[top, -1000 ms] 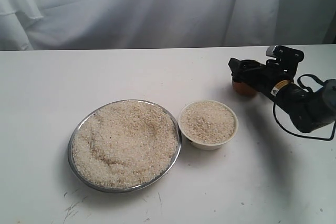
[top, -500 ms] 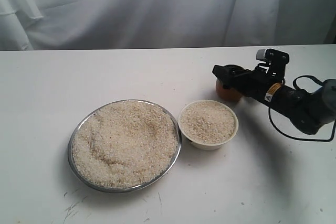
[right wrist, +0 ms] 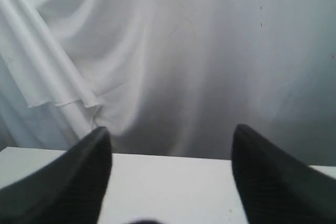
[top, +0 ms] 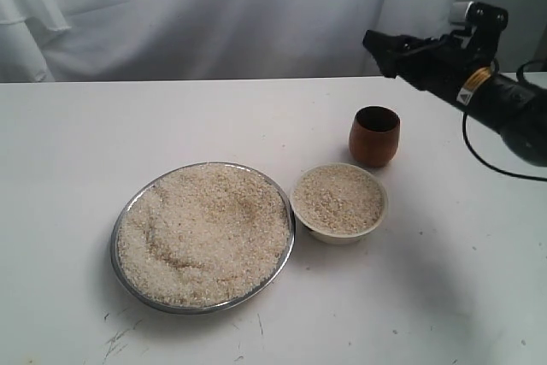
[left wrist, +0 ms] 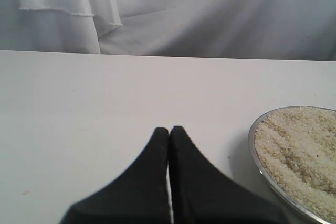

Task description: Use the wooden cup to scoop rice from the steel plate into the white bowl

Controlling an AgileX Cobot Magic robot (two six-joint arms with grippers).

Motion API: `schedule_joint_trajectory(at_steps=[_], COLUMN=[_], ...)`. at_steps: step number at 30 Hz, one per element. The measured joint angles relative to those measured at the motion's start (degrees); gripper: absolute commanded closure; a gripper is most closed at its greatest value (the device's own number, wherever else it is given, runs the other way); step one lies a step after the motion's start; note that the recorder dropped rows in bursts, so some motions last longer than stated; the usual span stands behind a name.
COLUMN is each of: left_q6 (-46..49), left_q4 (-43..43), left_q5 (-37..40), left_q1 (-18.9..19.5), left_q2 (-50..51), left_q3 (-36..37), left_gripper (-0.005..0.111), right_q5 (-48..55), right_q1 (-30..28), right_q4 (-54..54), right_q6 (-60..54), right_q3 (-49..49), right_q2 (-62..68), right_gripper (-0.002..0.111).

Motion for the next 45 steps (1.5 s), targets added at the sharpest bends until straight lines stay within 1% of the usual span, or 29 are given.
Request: schedule_joint_trajectory(at_steps=[2, 4, 5, 9, 13, 16, 18, 24, 27, 38, 41, 45], left_q6=[0.0, 0.0, 0.0, 0.0, 0.0, 0.0, 0.0, 0.0, 0.0, 0.0, 0.0, 0.0], left_q4=[0.0, 0.0, 0.0, 0.0, 0.0, 0.0, 0.0, 0.0, 0.0, 0.0, 0.0, 0.0], left_q5=[0.0, 0.0, 0.0, 0.0, 0.0, 0.0, 0.0, 0.0, 0.0, 0.0, 0.0, 0.0], left_q1=[0.0, 0.0, 0.0, 0.0, 0.0, 0.0, 0.0, 0.0, 0.0, 0.0, 0.0, 0.0], left_q2=[0.0, 0.0, 0.0, 0.0, 0.0, 0.0, 0.0, 0.0, 0.0, 0.0, 0.0, 0.0], left_q3=[0.0, 0.0, 0.0, 0.0, 0.0, 0.0, 0.0, 0.0, 0.0, 0.0, 0.0, 0.0], left_gripper=[0.107, 0.107, 0.107, 0.107, 0.107, 0.107, 0.107, 0.107, 0.107, 0.107, 0.107, 0.107], right_q5=[4.4, 8.6, 11.1, 20.6, 31.7, 39.5, 42.8, 47.1, 49.5, 53.9, 57.3, 64.6], right_q1=[0.0, 0.0, 0.0, 0.0, 1.4, 3.5, 5.0, 9.6, 11.3, 11.9, 11.9, 11.9], right_q4=[-1.8, -4.2, -5.9, -13.7, -22.1, -25.6, -26.1, -26.2, -26.2, -26.2, -26.2, -26.3], right_q6=[3.7, 7.5, 9.5, 13.5, 22.2, 27.5, 29.0, 30.4, 30.5, 30.4, 29.8, 29.3], right_q3=[0.0, 0.0, 0.0, 0.0, 0.0, 1.3, 3.0, 10.3, 12.3, 13.4, 13.4, 13.5], right_q2=[-4.0, -7.8, -9.8, -16.9, -24.3, -29.1, -31.8, -39.0, -42.4, -52.3, -54.5, -58.1], right_gripper=[0.087, 0.103, 0.108, 0.108, 0.108, 0.108, 0.108, 0.108, 0.108, 0.108, 0.108, 0.108])
